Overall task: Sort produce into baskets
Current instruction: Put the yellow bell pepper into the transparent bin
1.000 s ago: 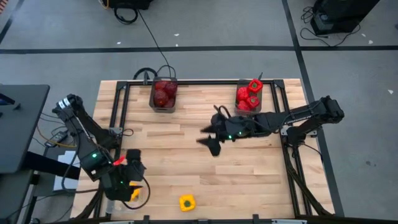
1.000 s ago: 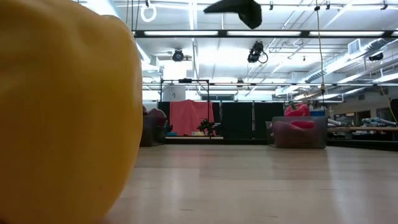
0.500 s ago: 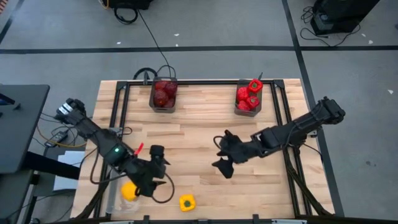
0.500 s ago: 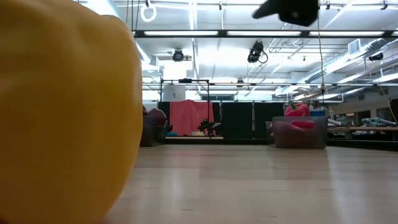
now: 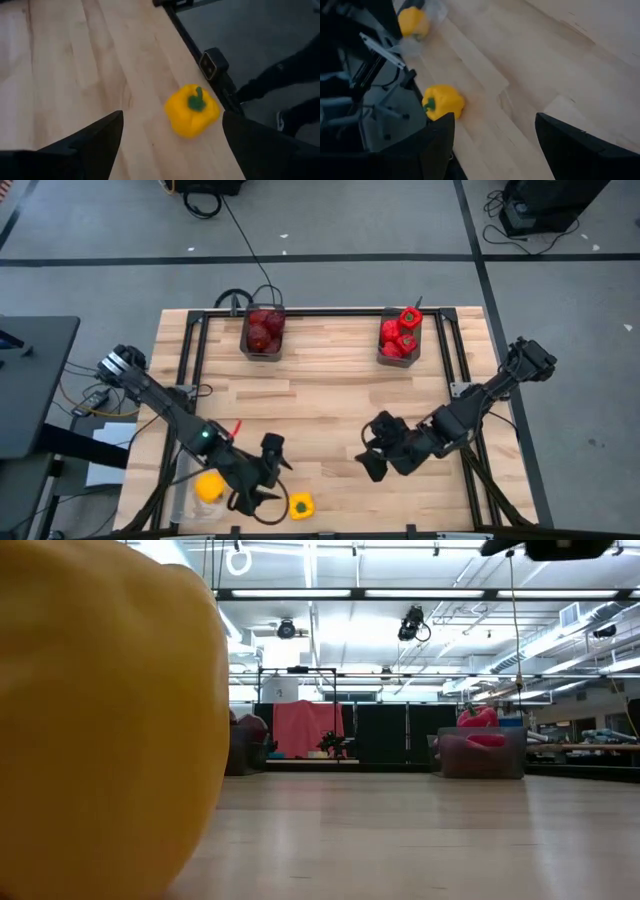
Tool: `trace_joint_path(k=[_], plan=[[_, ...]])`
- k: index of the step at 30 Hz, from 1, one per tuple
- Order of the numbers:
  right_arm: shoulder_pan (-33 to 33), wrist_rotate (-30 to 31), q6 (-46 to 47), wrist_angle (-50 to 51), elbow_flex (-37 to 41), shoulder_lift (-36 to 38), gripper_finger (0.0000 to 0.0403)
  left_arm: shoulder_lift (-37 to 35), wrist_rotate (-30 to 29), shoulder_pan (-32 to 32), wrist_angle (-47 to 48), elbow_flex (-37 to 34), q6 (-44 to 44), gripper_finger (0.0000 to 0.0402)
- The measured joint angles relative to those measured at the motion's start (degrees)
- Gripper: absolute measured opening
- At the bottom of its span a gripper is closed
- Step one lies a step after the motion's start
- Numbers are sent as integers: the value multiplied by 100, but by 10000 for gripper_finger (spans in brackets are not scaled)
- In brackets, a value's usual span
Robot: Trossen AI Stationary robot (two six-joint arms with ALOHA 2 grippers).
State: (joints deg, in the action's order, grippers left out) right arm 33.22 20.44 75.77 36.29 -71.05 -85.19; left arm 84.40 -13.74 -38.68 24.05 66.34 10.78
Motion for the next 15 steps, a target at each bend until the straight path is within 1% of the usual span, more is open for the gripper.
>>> trace_joint_path(k=[2, 5, 10, 12, 15], plan=[[106, 177, 308, 158, -2, 0, 283, 192, -11, -16, -215, -6, 235, 356], [169, 244, 537, 373, -2, 0, 281, 483, 0, -71, -290, -17, 592, 372], [140, 215, 401, 868, -2, -2, 279, 953, 55, -100, -283, -17, 1463, 380], [104, 201, 304, 1084, -2, -4, 279, 1040, 55, -99, -359, -17, 1803, 380], [50, 201, 96, 1350, -2, -4, 279, 1128, 48, -48, -611, -15, 2093, 380]])
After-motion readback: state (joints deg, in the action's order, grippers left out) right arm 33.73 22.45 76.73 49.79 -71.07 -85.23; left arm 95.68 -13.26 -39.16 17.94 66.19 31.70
